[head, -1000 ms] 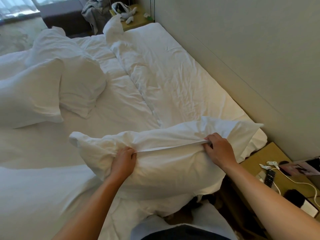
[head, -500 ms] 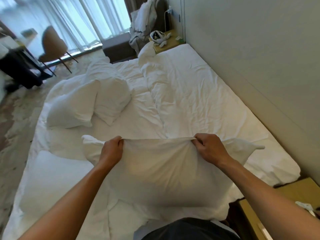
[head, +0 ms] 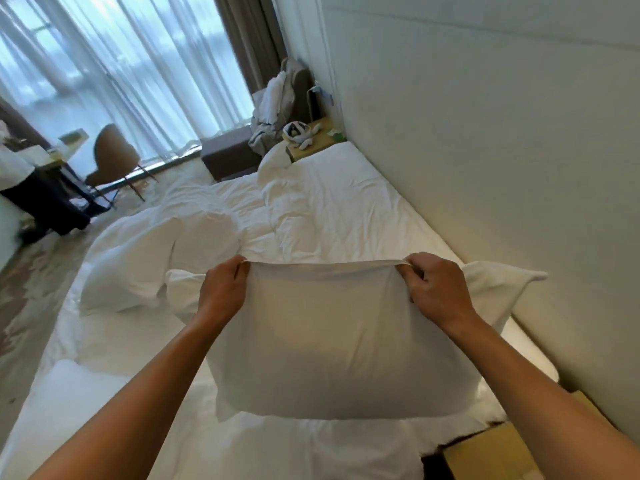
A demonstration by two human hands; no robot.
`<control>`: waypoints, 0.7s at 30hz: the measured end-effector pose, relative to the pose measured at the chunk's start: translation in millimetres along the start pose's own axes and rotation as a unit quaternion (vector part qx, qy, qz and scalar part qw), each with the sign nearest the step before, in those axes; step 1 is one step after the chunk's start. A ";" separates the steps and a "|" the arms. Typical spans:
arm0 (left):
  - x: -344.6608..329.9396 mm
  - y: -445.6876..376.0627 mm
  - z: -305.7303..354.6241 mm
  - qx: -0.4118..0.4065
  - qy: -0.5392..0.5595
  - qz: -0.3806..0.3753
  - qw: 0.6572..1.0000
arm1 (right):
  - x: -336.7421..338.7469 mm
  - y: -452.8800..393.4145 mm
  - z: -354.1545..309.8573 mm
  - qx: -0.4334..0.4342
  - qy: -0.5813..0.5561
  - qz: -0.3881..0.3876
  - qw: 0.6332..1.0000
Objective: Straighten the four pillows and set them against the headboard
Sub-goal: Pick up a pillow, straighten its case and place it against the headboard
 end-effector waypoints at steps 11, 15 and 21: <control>-86.8 -58.3 164.9 -0.110 0.047 -0.041 0.992 | 114.8 23.9 85.1 -0.140 0.097 0.050 0.984; -102.4 -83.3 204.4 -0.152 0.038 -0.044 0.987 | 132.0 31.4 99.4 -0.160 0.073 0.101 0.979; -125.0 -122.8 236.2 -0.195 0.036 -0.049 0.979 | 144.1 24.1 102.6 -0.145 0.050 0.173 0.973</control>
Point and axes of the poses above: each hand's wrist, its own y-axis away from the middle knuckle, its own x-axis out of the back of the hand, z = x × y, the point moved 3 cm from there along -y, towards the middle knuckle, and after that the axes turned 5 degrees about -y, right-handed, at the moved point
